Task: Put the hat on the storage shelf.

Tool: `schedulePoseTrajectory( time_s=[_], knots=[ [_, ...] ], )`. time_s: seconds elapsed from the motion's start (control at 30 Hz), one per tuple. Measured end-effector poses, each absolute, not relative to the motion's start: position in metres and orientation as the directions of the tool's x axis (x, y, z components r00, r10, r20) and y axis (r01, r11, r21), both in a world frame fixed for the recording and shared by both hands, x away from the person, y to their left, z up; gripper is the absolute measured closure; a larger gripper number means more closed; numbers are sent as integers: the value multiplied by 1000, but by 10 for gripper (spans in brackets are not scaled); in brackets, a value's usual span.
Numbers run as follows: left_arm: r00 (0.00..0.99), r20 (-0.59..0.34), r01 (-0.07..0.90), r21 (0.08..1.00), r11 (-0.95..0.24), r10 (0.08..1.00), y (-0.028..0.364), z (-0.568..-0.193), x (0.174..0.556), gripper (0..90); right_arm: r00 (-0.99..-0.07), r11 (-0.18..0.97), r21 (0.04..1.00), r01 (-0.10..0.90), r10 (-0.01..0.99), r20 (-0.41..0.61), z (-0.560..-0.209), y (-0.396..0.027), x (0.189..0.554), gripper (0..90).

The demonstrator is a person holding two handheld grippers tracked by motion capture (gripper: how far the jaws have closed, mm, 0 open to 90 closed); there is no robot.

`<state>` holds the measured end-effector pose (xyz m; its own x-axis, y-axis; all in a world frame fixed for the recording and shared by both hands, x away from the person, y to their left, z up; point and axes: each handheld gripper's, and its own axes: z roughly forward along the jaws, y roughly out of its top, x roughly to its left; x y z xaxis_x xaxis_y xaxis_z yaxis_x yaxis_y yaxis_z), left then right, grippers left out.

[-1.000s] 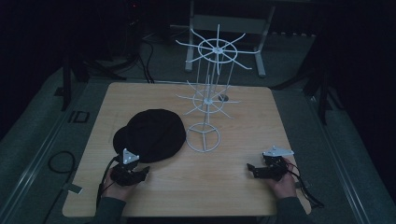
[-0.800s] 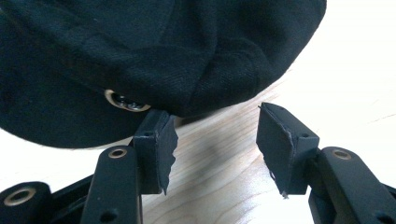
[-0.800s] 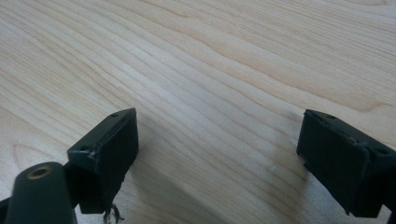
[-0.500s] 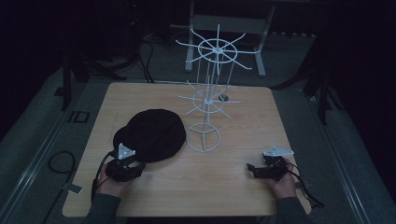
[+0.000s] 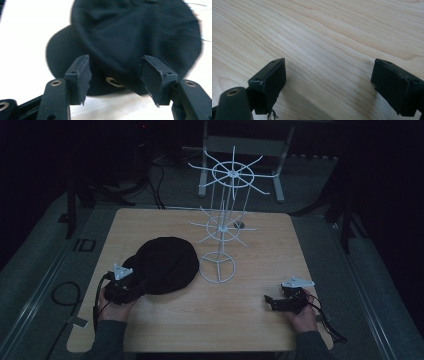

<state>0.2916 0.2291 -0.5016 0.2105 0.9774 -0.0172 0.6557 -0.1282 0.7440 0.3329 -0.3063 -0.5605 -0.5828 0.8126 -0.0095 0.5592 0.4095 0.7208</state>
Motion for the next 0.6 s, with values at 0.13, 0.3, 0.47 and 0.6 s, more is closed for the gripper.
schedulePoseTrajectory(
  time_s=[0.13,0.3,0.47,0.6],
  knots=[
    [193,-17,682,721,-122,981,233,-506,310,373,-582,408,721,560,813,-8,-560,-306,333,126],
    [180,-7,719,683,-127,984,232,-512,335,377,-581,407,720,562,814,-7,-560,-306,333,125],
    [142,4,757,644,-111,990,233,-516,356,434,-581,407,720,562,814,-6,-560,-306,333,125],
    [96,42,777,621,-101,994,231,-517,364,454,-581,407,720,562,814,-6,-560,-306,333,126]
  ],
)
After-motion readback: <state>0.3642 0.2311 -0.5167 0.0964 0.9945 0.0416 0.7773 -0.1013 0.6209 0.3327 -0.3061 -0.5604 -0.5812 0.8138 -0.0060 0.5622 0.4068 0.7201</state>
